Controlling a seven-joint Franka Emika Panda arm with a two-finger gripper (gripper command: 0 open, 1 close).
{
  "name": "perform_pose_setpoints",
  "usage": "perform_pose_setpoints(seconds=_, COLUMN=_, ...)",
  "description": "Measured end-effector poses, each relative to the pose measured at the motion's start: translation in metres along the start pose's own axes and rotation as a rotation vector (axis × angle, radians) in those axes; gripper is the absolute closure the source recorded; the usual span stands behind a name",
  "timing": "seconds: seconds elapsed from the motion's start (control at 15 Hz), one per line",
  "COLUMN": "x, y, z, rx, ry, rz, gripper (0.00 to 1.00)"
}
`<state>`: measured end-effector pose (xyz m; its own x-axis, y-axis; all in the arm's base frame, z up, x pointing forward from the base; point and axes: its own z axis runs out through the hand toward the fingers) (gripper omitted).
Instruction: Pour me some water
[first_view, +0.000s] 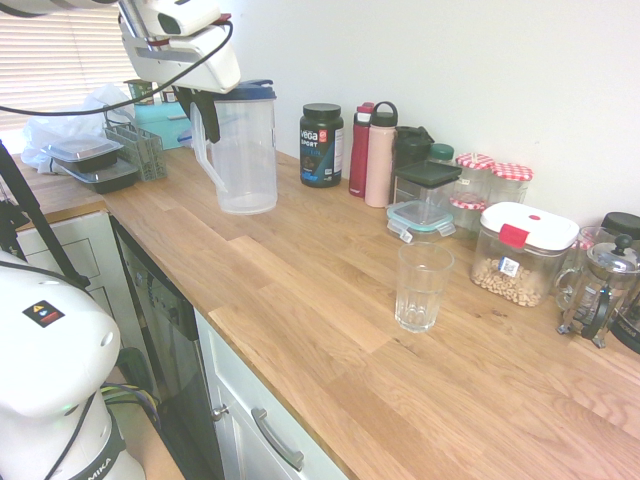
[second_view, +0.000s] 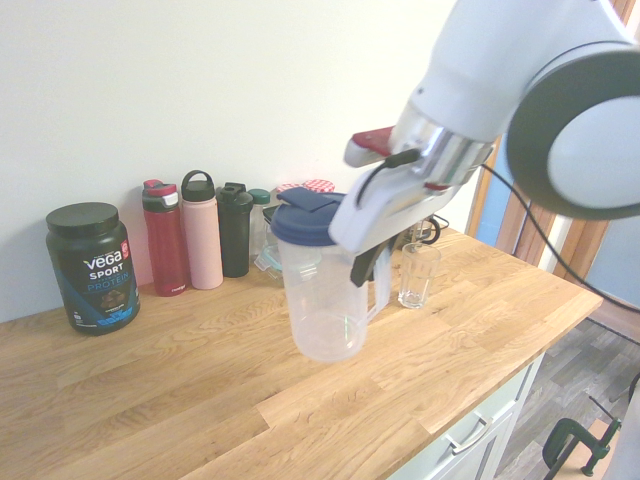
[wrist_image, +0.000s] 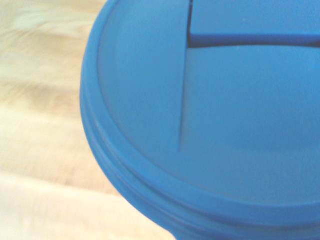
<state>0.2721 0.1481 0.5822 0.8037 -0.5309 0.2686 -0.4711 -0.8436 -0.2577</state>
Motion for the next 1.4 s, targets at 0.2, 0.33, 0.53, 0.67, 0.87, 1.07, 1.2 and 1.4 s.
perform_pose_setpoints(seconds=0.2, x=0.022, y=0.064, z=-0.02, rx=0.05, ry=-0.071, rz=-0.17, gripper=1.0)
perform_pose_setpoints(seconds=0.33, x=0.03, y=0.098, z=-0.033, rx=0.084, ry=-0.098, rz=-0.283, gripper=1.0)
perform_pose_setpoints(seconds=0.53, x=0.049, y=0.156, z=-0.044, rx=0.093, ry=-0.119, rz=-0.344, gripper=1.0)
perform_pose_setpoints(seconds=0.67, x=0.063, y=0.193, z=-0.047, rx=0.086, ry=-0.117, rz=-0.326, gripper=1.0)
perform_pose_setpoints(seconds=0.87, x=0.079, y=0.227, z=-0.056, rx=0.087, ry=-0.093, rz=-0.299, gripper=1.0)
perform_pose_setpoints(seconds=1.07, x=0.103, y=0.251, z=-0.061, rx=0.089, ry=-0.097, rz=-0.287, gripper=1.0)
perform_pose_setpoints(seconds=1.2, x=0.126, y=0.278, z=-0.056, rx=0.07, ry=-0.116, rz=-0.318, gripper=1.0)
perform_pose_setpoints(seconds=1.4, x=0.151, y=0.322, z=-0.047, rx=0.109, ry=-0.149, rz=-0.375, gripper=1.0)
